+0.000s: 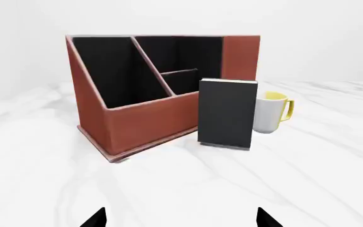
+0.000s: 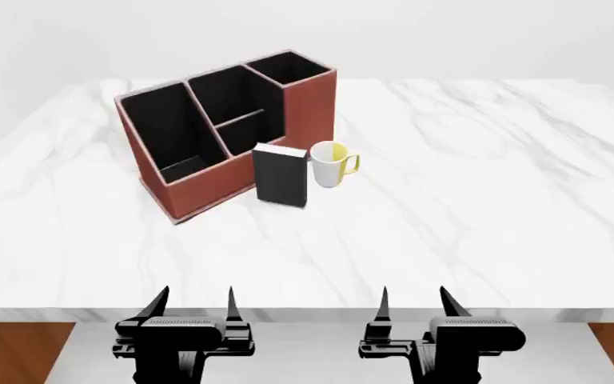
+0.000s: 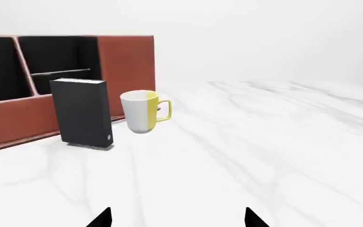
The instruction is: Pick up the book and place it in the right compartment of the caddy.
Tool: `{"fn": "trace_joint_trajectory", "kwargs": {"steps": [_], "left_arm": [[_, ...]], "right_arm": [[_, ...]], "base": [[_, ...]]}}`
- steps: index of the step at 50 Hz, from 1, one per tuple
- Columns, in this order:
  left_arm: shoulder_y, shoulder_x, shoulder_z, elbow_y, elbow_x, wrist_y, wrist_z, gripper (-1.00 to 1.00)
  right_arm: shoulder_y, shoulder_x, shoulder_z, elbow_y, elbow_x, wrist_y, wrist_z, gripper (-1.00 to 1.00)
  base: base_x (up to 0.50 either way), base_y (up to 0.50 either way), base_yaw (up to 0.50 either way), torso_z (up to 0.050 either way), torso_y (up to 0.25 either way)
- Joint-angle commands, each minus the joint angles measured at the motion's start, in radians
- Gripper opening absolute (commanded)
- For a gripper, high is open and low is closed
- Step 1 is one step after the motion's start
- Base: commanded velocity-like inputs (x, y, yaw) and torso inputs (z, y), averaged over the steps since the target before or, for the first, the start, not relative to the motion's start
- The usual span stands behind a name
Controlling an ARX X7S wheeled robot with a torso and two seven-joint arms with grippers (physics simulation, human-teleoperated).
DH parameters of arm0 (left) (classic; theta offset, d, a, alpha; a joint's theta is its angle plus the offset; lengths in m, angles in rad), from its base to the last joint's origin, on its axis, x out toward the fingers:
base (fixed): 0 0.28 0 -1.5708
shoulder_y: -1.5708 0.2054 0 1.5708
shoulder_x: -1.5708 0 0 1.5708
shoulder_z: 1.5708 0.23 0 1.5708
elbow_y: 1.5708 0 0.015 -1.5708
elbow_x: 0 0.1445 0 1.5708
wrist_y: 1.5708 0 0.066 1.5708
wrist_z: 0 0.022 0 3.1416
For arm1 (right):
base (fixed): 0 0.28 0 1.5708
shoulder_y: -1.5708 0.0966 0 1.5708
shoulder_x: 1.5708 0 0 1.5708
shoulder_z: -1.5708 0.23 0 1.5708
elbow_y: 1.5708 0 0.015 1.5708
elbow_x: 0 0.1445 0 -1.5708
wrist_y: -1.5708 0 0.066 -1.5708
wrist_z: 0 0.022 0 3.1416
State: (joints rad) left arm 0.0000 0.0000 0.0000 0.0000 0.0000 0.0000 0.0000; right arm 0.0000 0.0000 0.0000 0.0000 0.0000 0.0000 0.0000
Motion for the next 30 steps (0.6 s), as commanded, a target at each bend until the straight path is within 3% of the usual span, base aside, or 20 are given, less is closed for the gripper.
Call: {"fn": "trace_joint_trajectory", "kwargs": {"steps": [1, 11, 30], "left_arm": [[0.0, -0.016, 0.018, 0.002, -0.014, -0.001, -0.019, 1.0], [0.031, -0.05, 0.05, 0.096, -0.038, -0.014, -0.055, 1.0], [0.215, -0.105, 0.051, 0.65, -0.063, -0.161, -0.113, 1.0]], "right_arm": [[0.002, 0.016, -0.021, 0.015, 0.013, -0.013, 0.021, 1.0], [-0.019, 0.045, -0.056, -0.072, 0.053, 0.023, 0.051, 1.0], [-0.174, 0.101, -0.07, -0.586, 0.133, 0.152, 0.092, 1.0]], "base": [[0.0, 0.0, 0.0, 0.0, 0.0], [0.0, 0.0, 0.0, 0.0, 0.0], [0.0, 0.0, 0.0, 0.0, 0.0]]}}
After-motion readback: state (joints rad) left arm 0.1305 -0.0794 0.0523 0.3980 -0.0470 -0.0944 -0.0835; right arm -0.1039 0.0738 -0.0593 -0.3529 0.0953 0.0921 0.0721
